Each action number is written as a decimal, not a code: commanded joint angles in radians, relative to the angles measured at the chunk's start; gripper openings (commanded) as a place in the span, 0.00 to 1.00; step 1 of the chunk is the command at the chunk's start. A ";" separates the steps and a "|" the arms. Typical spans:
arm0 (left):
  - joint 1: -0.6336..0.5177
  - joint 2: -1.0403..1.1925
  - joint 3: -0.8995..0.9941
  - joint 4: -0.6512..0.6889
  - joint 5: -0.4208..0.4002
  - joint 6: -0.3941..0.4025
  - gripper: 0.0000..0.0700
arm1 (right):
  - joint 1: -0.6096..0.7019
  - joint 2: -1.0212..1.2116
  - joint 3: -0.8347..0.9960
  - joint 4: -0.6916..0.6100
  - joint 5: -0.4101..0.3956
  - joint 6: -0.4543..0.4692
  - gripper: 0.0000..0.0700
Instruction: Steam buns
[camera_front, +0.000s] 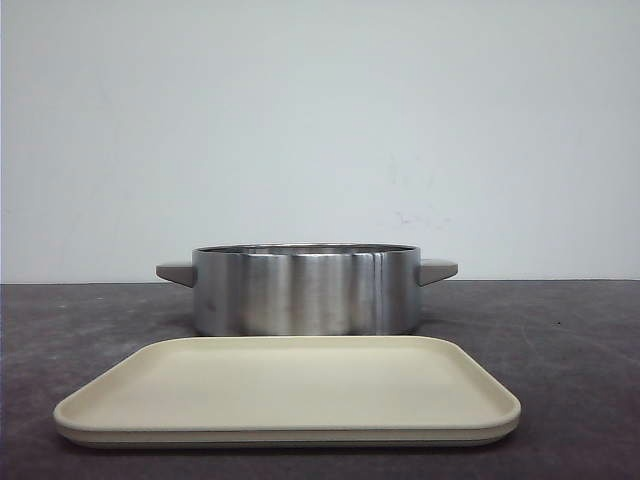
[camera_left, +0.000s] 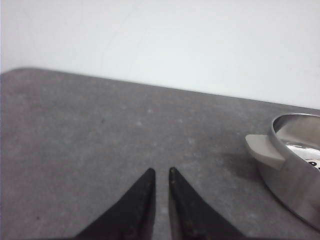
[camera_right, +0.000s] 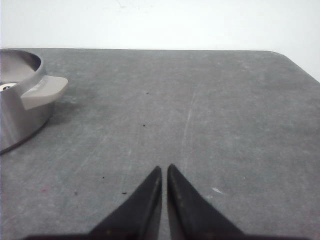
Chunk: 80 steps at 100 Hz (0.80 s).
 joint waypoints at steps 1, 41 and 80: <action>0.001 0.000 -0.034 0.055 0.002 0.024 0.00 | 0.001 0.000 -0.003 0.014 0.003 0.010 0.02; 0.001 0.000 -0.071 -0.032 0.002 0.080 0.00 | 0.001 0.000 -0.003 0.014 0.003 0.010 0.02; 0.021 0.000 -0.071 -0.086 0.042 0.095 0.00 | 0.001 0.000 -0.003 0.014 0.003 0.010 0.02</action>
